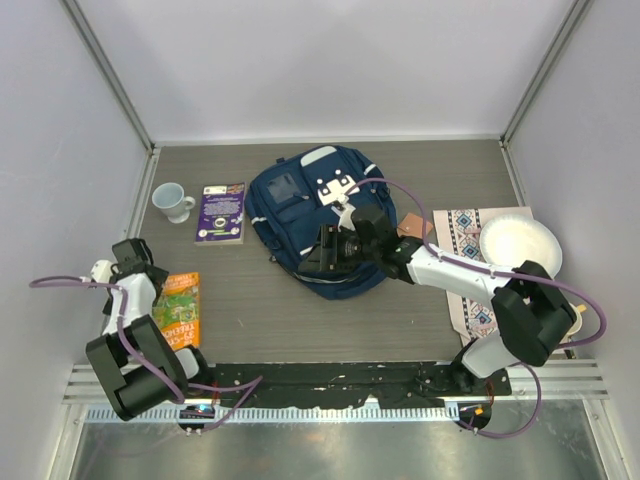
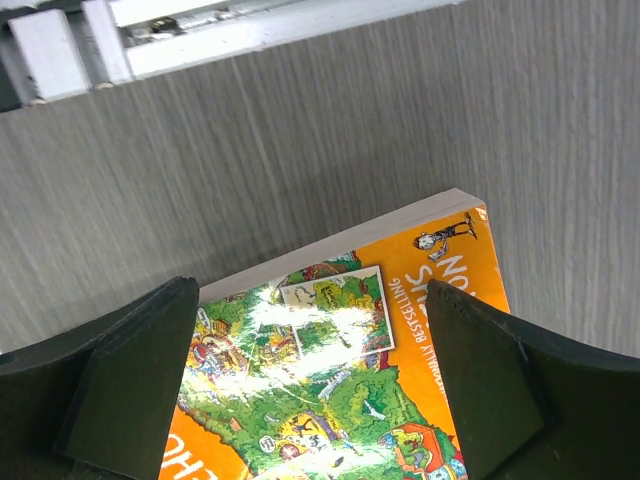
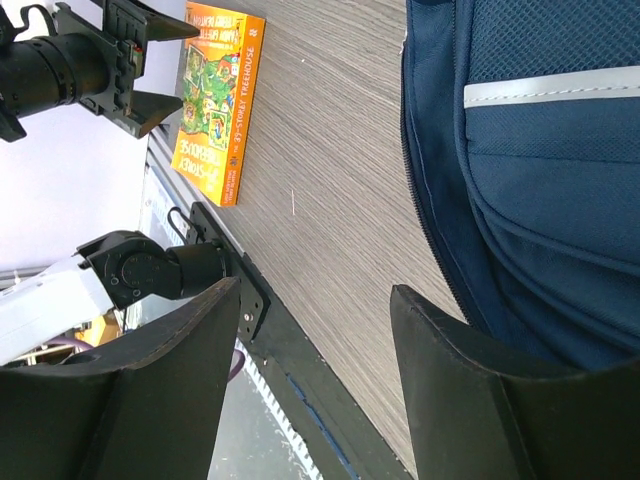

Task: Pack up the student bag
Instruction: Pick up the book from the center of the board.

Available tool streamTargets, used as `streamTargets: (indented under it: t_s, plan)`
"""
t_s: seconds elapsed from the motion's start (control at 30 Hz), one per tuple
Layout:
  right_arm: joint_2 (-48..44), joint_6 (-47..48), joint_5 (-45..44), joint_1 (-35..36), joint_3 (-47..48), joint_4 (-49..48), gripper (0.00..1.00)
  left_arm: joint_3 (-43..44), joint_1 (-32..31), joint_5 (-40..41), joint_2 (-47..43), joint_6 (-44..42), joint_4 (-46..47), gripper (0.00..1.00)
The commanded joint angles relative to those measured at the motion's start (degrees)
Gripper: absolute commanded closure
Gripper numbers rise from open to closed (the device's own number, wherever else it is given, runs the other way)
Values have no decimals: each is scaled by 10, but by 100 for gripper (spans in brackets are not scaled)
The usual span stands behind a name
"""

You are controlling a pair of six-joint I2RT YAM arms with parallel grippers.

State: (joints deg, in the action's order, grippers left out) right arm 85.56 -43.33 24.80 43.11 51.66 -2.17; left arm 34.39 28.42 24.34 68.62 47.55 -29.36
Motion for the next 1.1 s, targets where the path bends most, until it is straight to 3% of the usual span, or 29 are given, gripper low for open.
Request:
streamTargets:
  t_s: [0.0,0.23,0.5,0.9,1.07]
  plan:
    - [14,1,6,1,21,-30,33,-20,4,-89,-30,2,27,0]
    - [42,-5,10,11,29,-43,33,-56,3,-238,-92,7,27,1]
    - [88,2,-12,56,76,-20,33,-104,-2,-315,-202,37,47,1]
    - [169,-8,-9,96,123,-63,33,-127,-83,-380,-162,20,98,0]
    - [228,6,-31,106,177,-31,33,-125,-114,-396,-155,9,110,0]
